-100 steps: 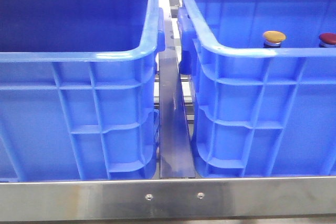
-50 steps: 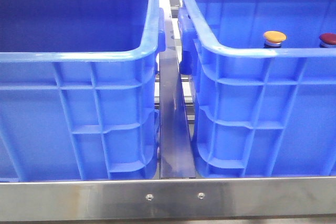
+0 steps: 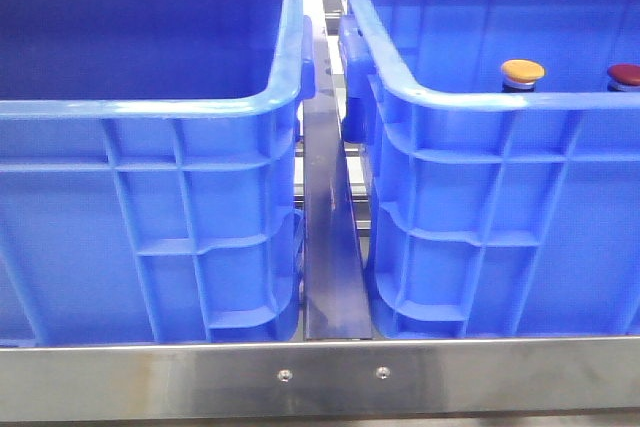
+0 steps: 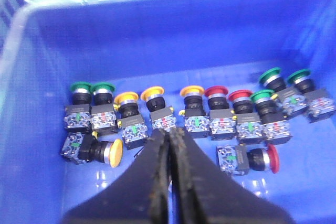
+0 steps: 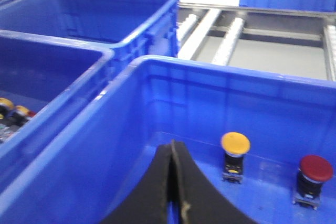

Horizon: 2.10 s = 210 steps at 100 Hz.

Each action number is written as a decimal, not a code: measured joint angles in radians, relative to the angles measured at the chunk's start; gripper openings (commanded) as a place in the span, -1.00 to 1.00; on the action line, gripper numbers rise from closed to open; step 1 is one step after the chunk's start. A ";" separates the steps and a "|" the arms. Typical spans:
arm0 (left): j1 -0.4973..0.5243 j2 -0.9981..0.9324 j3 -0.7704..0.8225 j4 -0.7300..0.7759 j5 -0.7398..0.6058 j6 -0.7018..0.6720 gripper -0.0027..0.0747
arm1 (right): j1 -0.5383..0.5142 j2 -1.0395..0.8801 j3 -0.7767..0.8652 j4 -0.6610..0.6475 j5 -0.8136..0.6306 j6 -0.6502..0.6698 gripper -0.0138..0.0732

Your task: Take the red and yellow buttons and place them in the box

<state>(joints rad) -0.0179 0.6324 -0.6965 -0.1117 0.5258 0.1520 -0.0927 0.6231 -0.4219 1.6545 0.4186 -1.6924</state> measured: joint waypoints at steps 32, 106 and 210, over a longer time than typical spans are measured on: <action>0.000 -0.286 0.165 0.000 -0.024 0.000 -0.98 | 0.034 -0.267 0.153 0.000 -0.117 0.000 -0.92; 0.000 -0.523 0.286 0.000 -0.031 0.000 -0.98 | 0.034 -0.551 0.263 0.002 -0.122 0.002 -0.92; 0.014 -0.559 0.501 0.015 -0.319 -0.046 -0.98 | 0.034 -0.551 0.263 0.002 -0.122 0.002 -0.92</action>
<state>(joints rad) -0.0037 0.0730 -0.1956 -0.0963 0.2066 0.1059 -0.0586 0.0717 -0.1587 1.6563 0.2968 -1.6902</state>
